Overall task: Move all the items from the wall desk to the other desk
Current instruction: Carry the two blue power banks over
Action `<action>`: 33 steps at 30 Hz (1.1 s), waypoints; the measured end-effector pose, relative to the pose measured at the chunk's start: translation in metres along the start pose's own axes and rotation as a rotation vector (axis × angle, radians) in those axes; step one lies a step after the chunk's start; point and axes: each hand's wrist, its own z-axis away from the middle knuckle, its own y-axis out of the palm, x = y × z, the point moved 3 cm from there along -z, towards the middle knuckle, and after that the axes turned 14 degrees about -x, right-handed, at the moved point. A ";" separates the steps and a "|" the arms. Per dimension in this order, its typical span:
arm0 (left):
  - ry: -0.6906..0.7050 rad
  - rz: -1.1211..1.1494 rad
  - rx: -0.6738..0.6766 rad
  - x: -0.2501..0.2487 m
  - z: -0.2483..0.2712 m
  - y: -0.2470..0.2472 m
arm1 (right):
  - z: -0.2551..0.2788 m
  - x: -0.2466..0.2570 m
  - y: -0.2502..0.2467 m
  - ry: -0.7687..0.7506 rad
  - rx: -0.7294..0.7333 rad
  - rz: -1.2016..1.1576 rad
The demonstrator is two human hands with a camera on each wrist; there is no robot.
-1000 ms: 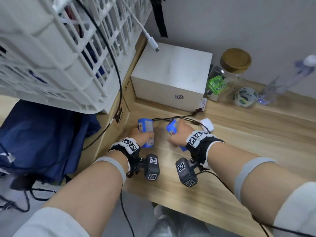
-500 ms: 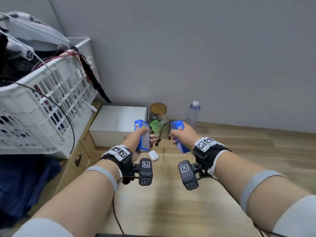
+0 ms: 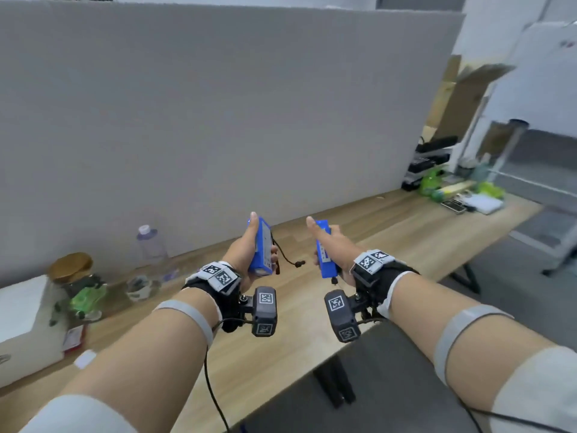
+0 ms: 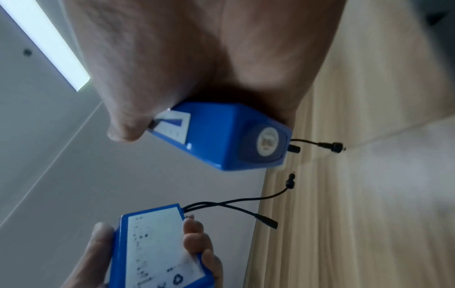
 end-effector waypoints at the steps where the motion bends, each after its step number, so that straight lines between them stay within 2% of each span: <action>1: -0.008 -0.025 0.036 0.007 -0.003 0.027 | -0.002 -0.007 -0.027 0.037 -0.040 -0.025; 5: -0.048 -0.137 0.167 0.035 -0.017 0.123 | -0.012 -0.039 -0.121 0.145 -0.194 -0.165; 9: -0.088 -0.246 0.299 0.065 -0.033 0.211 | -0.026 -0.071 -0.198 0.214 -0.368 -0.176; 13: -0.172 -0.281 0.398 0.095 -0.057 0.294 | -0.047 -0.099 -0.257 0.337 -0.478 -0.269; 18: -0.284 -0.249 0.482 0.121 -0.097 0.397 | -0.107 -0.115 -0.327 0.391 -0.569 -0.329; 23: -0.320 -0.228 0.534 0.117 -0.155 0.483 | -0.187 -0.104 -0.381 0.405 -0.644 -0.272; 26: -0.295 -0.191 0.555 0.107 -0.191 0.525 | -0.235 -0.096 -0.404 0.424 -0.627 -0.296; 29: -0.273 -0.203 0.561 0.099 -0.223 0.556 | -0.275 -0.092 -0.416 0.453 -0.602 -0.323; 33: -0.234 -0.267 0.489 0.095 -0.260 0.582 | -0.321 -0.093 -0.424 0.459 -0.588 -0.277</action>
